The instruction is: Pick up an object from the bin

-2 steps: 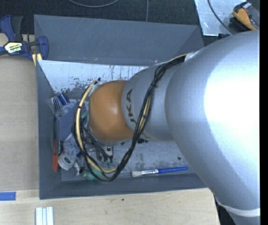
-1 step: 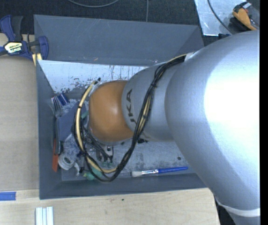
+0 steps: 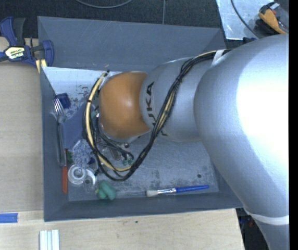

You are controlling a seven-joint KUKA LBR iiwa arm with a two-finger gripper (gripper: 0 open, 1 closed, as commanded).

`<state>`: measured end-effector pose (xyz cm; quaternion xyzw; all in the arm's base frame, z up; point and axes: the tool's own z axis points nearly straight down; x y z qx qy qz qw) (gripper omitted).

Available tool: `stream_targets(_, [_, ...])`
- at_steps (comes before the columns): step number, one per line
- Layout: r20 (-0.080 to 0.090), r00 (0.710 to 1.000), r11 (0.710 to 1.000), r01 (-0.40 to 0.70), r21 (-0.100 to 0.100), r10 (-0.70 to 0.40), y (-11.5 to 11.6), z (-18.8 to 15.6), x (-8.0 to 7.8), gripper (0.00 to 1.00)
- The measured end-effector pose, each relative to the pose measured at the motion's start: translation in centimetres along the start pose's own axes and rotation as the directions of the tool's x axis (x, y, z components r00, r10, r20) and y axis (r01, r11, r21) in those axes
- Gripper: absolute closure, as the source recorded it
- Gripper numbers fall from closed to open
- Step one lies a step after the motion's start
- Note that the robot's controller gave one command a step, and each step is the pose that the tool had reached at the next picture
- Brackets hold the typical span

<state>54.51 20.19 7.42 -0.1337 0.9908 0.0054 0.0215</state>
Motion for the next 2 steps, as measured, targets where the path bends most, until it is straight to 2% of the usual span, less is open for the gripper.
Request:
stream_targets(1, [-0.007,0.967,0.967,-0.254,0.002,0.254,2.2,-7.1,5.2,1.00])
stream_targets(2, [0.008,1.000,1.000,-0.008,0.001,0.008,-1.8,-16.2,-0.2,1.00])
